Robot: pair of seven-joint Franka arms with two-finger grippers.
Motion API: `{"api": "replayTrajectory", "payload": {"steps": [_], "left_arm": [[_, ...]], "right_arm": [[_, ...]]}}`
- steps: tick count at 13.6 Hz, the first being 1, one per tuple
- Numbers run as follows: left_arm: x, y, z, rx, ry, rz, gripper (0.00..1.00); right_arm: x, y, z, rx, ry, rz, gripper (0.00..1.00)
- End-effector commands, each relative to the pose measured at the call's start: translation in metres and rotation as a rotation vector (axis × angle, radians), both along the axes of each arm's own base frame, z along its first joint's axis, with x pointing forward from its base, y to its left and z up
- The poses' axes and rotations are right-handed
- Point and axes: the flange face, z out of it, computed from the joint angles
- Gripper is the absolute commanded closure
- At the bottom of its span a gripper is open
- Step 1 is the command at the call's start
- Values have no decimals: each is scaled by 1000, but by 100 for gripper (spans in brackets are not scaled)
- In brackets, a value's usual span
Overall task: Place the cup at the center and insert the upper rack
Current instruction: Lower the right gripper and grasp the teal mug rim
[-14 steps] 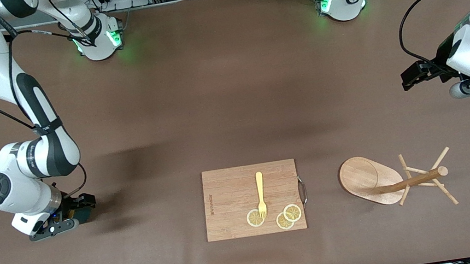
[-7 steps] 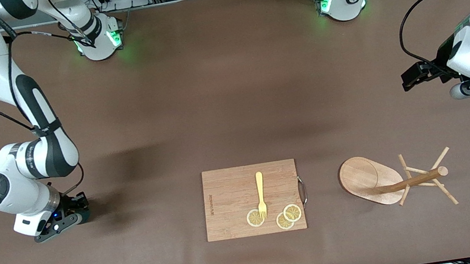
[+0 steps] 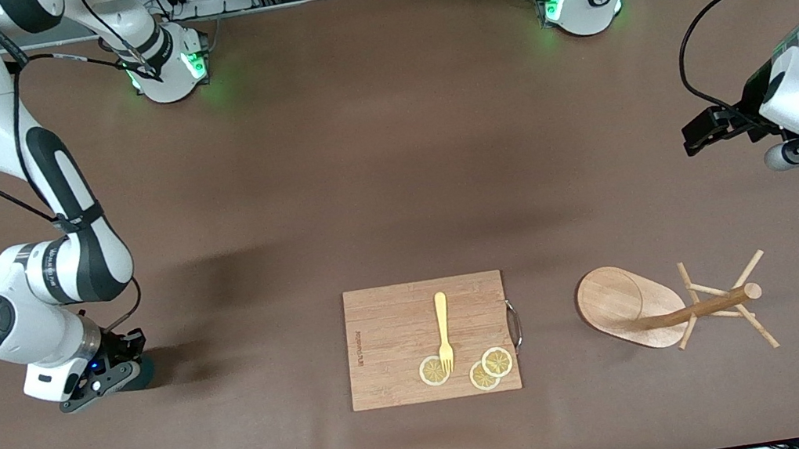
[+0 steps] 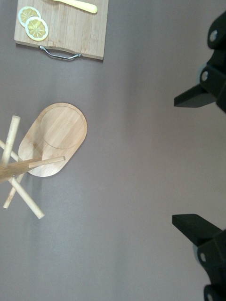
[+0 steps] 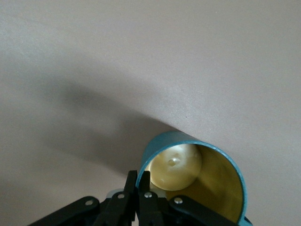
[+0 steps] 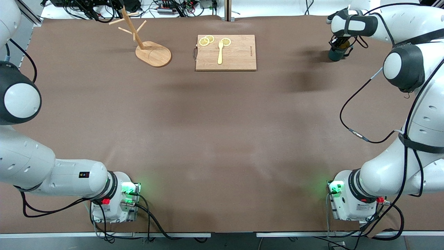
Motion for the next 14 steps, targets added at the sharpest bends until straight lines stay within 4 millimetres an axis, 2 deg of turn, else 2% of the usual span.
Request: {"api": "replayTrajectory", "payload": {"steps": [1,5,8,11,14], "left_arm": [[2,1,3,12,-9,7,0],[2,1,3,11,-9,5,0],[3,1,0,11,-4,5,0],[4,2,4,12,-12,5,0],[5,2,5,13,-16,-1,0]], "right_arm": [[8,24,14,35,-11,25,100],[5,86,43,96,41,-64,100],[-4,137,49,126,69,-66,100],[-20,203,55,132,73,-75,100],[-43,275,58,133,79,-115,100]]}}
